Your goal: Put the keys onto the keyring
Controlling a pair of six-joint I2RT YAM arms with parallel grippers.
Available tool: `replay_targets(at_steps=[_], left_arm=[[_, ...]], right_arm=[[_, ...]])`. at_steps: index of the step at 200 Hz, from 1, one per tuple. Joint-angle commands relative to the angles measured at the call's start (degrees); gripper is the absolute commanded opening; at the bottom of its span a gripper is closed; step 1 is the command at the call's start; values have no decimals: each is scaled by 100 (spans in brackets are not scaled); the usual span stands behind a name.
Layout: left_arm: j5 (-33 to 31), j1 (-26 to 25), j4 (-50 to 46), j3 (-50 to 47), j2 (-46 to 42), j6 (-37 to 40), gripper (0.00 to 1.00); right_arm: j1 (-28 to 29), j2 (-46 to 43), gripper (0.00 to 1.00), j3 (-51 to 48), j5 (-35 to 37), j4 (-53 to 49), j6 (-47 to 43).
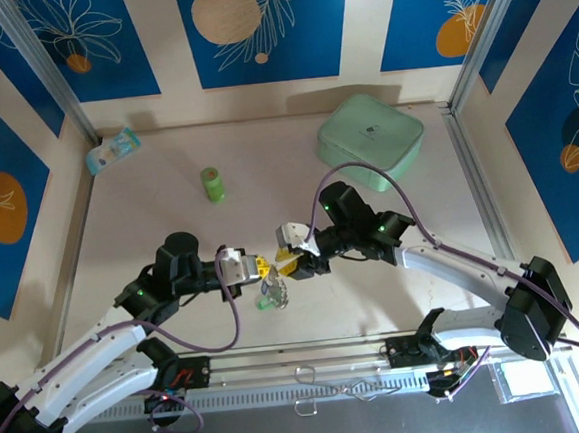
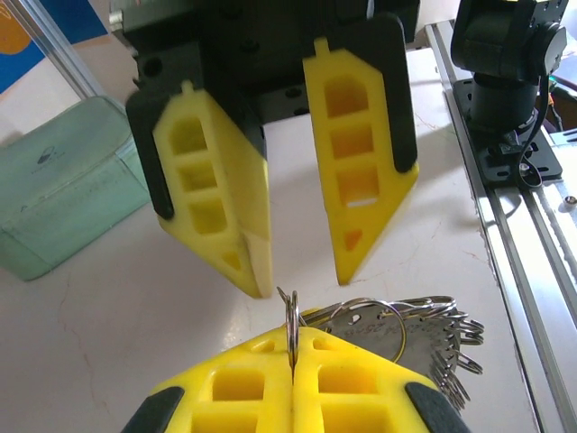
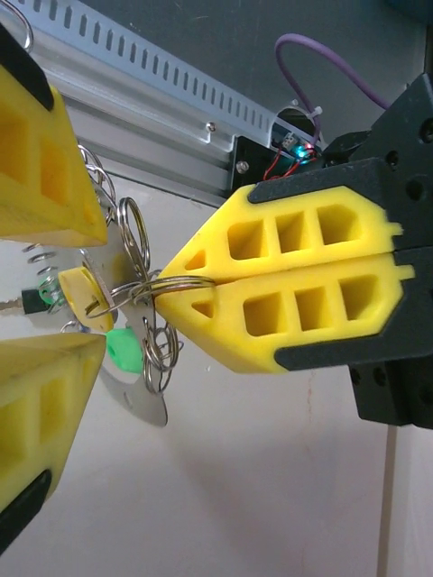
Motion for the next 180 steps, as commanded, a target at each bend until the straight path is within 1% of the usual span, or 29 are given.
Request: replay_targets(at_steps=[1, 16, 35, 62, 88, 114, 147, 153, 180], left_arm=[[262, -28, 321, -51, -54, 126, 0], [291, -30, 347, -56, -45, 126, 0], [289, -30, 343, -73, -45, 152, 0], [292, -28, 299, -56, -76, 194, 0], [417, -28, 369, -36, -100, 173, 0], [728, -38, 537, -30, -16, 139, 0], [728, -39, 708, -71, -2, 197, 0], [705, -47, 704, -74, -6, 203, 0], [521, -46, 647, -165, -108, 258, 0]], right_arm=[[45, 56, 30, 74, -214, -30, 22], [52, 35, 26, 56, -182, 24, 37], [45, 13, 15, 47, -98, 31, 38], [-21, -43, 4, 20, -53, 25, 41], [-44, 117, 0, 111, -4, -168, -25], [23, 320, 0, 228, -46, -169, -11], [74, 465, 2, 343, -73, -202, -32], [71, 441, 5, 321, -43, -146, -3], [-69, 95, 24, 44, -30, 157, 190]])
